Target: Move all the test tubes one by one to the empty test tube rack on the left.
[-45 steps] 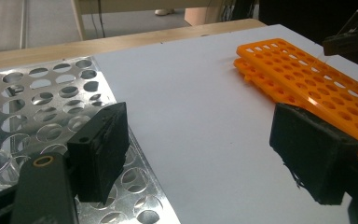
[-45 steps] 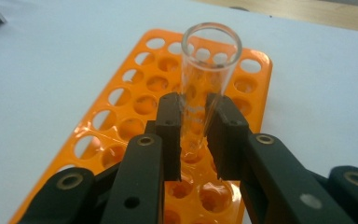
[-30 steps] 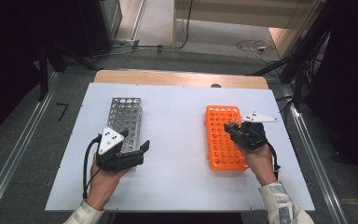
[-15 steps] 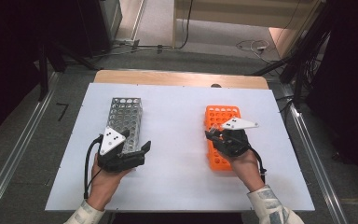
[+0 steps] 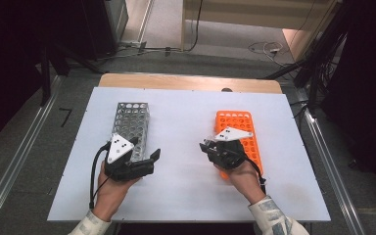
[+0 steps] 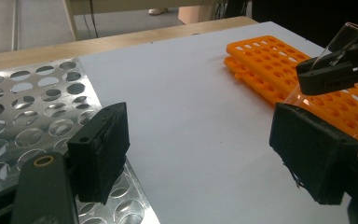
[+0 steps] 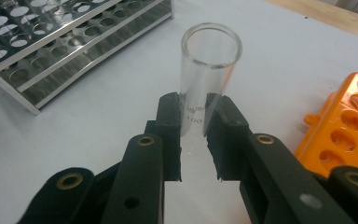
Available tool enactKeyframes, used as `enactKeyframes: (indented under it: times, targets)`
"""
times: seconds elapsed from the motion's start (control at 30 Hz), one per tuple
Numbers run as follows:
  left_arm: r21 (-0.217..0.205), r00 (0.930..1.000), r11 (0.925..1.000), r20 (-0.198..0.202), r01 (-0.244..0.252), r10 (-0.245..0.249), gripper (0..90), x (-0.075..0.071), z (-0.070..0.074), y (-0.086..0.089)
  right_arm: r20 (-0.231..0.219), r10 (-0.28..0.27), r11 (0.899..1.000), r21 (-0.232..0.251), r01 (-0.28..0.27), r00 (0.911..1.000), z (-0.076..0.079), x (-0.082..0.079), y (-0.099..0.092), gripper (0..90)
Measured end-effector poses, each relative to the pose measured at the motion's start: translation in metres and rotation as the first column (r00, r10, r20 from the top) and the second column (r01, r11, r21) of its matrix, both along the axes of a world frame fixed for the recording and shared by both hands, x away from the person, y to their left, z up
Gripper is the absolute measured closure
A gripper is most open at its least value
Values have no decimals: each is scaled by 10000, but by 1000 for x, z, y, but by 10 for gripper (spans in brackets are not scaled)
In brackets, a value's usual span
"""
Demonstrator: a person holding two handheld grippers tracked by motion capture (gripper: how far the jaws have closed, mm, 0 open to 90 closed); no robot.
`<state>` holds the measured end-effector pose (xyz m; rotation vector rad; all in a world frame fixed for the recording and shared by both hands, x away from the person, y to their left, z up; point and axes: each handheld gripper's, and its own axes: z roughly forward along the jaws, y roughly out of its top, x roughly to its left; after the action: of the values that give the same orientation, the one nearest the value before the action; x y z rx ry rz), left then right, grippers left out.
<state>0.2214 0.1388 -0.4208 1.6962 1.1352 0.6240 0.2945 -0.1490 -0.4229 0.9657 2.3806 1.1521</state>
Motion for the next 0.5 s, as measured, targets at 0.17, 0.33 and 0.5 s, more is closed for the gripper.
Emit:
enactKeyframes:
  times: [0.17, 0.33, 0.5]
  targets:
    - [137, 10000, 9999, -45, 89, -88, 198, 0, -1, -5, -36, 167, 9998, -47, -167, 9999, -1, -2, 7, 730]
    - [294, 9994, 9989, -57, 357, -356, 204, 0, -2, -12, -43, 364, 9992, -148, -364, 9993, -4, -3, 15, 730]
    - [386, 9982, 9975, -77, 594, -591, 239, 1, -1, -19, -81, 498, 9986, -162, -500, 9987, -5, -4, 21, 730]
